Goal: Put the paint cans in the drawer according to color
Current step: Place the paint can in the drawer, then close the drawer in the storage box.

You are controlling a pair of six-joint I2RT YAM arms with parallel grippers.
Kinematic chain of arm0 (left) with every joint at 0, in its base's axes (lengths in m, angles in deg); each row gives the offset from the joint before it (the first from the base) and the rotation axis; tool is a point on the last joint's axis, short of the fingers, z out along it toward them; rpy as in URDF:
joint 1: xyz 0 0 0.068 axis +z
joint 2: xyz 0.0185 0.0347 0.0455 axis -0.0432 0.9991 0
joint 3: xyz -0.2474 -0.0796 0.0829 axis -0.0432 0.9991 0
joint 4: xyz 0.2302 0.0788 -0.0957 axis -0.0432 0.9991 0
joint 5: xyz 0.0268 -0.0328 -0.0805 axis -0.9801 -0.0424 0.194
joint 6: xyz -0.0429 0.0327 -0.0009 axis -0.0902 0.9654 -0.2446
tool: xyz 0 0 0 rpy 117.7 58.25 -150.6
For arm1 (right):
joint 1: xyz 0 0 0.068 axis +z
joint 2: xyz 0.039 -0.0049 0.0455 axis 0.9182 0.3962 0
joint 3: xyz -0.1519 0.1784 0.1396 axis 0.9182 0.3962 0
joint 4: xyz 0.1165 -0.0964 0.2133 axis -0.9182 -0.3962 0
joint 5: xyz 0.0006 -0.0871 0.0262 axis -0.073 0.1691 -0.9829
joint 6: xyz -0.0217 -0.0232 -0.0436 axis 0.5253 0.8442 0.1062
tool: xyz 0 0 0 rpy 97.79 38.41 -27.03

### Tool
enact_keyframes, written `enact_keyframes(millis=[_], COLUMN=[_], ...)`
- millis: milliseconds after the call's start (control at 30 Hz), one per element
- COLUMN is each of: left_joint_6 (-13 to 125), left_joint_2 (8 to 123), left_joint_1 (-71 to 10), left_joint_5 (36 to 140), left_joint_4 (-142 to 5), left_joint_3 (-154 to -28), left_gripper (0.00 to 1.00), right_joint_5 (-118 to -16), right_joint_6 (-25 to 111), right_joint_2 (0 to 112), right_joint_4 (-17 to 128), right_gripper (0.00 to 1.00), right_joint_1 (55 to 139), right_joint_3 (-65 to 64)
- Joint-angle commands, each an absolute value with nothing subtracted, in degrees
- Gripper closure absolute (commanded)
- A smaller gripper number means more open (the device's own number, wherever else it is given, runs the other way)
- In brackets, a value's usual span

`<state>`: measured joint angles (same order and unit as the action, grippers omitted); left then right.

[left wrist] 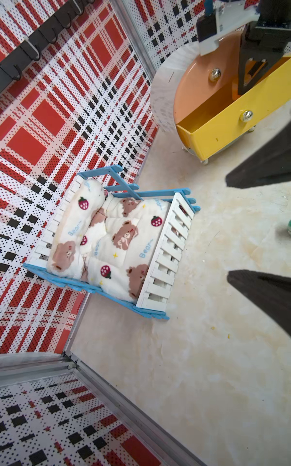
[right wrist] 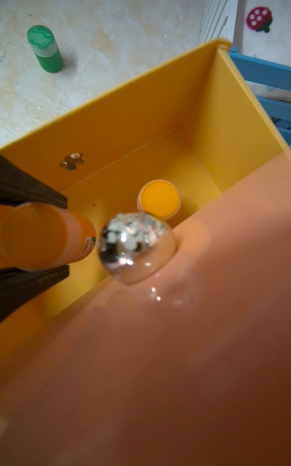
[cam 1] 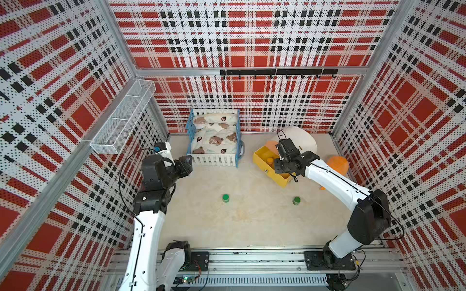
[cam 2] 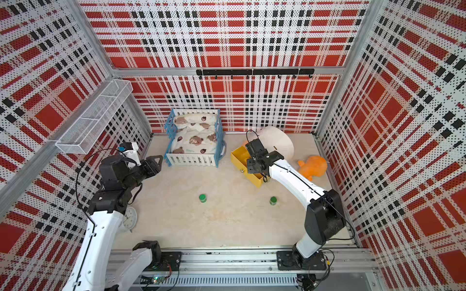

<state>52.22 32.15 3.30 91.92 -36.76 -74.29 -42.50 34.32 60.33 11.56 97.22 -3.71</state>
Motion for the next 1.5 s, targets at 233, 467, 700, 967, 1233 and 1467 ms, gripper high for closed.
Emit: enact_keyframes(millis=[233, 467, 700, 967, 1233, 1467], left_joint_6=[50.1, 49.0, 48.7, 49.0, 48.8, 46.8], left_joint_2=[31.3, 32.8, 36.4, 43.7, 52.2, 59.8], left_joint_1=[-6.6, -19.5, -33.7, -41.0, -40.8, -39.4], left_joint_5=[84.1, 77.1, 70.8, 73.9, 82.5, 88.2], left_joint_4=[-35.6, -35.7, -41.4, -57.4, -73.4, -81.2], left_joint_3=[-80.4, -82.8, -81.2, -75.0, -68.0, -65.7], left_gripper=[0.41, 0.4, 0.4, 0.4, 0.41, 0.52], right_joint_5=[-42.6, -42.6, -42.6, -45.4, -50.9, -57.9], right_joint_6=[35.3, 37.8, 40.6, 42.7, 40.5, 39.3], right_joint_2=[57.5, 53.9, 50.3, 48.4, 49.3, 54.4], right_joint_4=[8.7, 4.8, 2.1, 5.1, 10.8, 13.8], right_gripper=[0.46, 0.45, 0.44, 0.4, 0.39, 0.39], right_joint_1=[96.6, 96.7, 95.6, 87.4, 75.4, 69.8], right_joint_3=[-7.1, -13.6, -21.6, -24.3, -22.7, -24.3])
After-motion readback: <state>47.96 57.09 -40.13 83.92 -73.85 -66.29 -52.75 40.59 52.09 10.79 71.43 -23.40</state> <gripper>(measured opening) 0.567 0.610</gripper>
